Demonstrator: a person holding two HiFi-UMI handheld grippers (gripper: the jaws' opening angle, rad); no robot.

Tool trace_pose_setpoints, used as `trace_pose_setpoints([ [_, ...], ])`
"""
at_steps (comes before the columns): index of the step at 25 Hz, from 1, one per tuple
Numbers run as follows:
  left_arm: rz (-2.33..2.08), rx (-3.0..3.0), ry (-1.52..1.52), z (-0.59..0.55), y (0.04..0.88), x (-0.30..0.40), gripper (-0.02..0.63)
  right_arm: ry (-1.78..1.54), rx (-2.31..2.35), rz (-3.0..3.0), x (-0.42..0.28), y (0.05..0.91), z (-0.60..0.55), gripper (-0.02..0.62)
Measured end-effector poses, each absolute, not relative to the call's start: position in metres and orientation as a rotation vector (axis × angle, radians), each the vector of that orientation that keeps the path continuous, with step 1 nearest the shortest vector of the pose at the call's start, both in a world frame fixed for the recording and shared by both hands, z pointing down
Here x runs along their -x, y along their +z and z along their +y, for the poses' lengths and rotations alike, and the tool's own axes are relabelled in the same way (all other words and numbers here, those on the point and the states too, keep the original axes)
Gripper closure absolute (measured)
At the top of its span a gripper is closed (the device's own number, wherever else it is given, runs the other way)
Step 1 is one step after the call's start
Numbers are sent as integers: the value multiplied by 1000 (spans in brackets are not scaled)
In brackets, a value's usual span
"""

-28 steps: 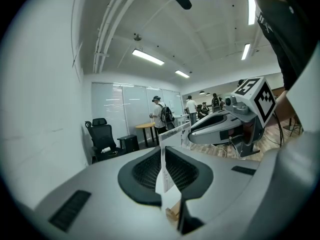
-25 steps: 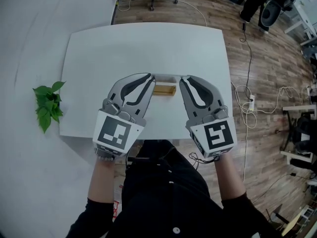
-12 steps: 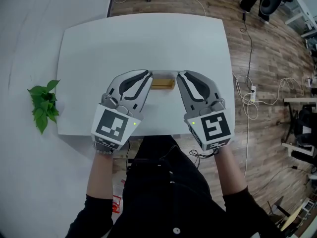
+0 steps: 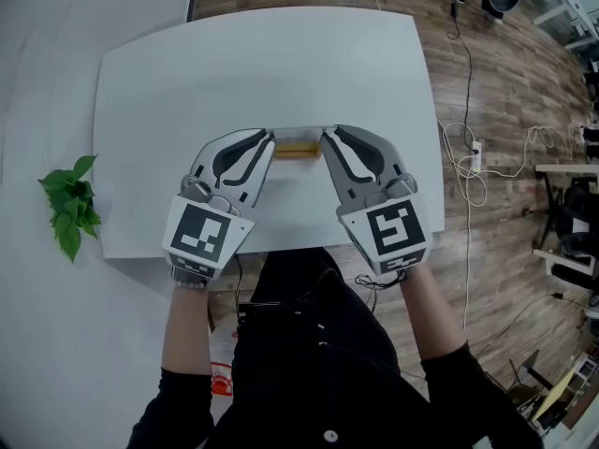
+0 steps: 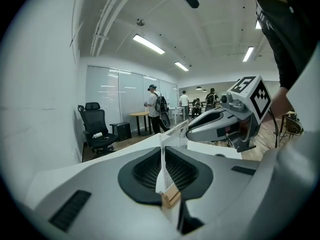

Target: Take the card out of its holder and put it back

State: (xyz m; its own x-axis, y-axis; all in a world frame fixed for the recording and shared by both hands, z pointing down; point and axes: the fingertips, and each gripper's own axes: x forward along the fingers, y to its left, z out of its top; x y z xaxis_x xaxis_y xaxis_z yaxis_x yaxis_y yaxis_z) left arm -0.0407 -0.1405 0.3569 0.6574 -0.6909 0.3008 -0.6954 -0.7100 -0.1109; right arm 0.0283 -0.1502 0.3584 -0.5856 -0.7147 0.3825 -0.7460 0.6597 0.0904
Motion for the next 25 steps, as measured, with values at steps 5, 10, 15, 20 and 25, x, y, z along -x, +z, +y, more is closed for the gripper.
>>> trace_pose_setpoints([
  [5, -1175, -2841, 520, -143, 365, 40, 571, 128, -1146, -2481, -29, 367, -152, 515],
  [10, -1165, -2832, 525, -146, 373, 42, 571, 137, -1146, -2472, -27, 374, -155, 515],
  [15, -1154, -2828, 535, -148, 376, 39, 571, 150, -1144, -2465, -29, 378, -157, 515],
  [20, -1155, -2818, 534, -149, 378, 40, 571, 167, -1138, -2463, -29, 382, -157, 515],
  [25, -1149, -2825, 529, -151, 378, 39, 571, 185, -1148, -2458, -30, 386, -158, 517],
])
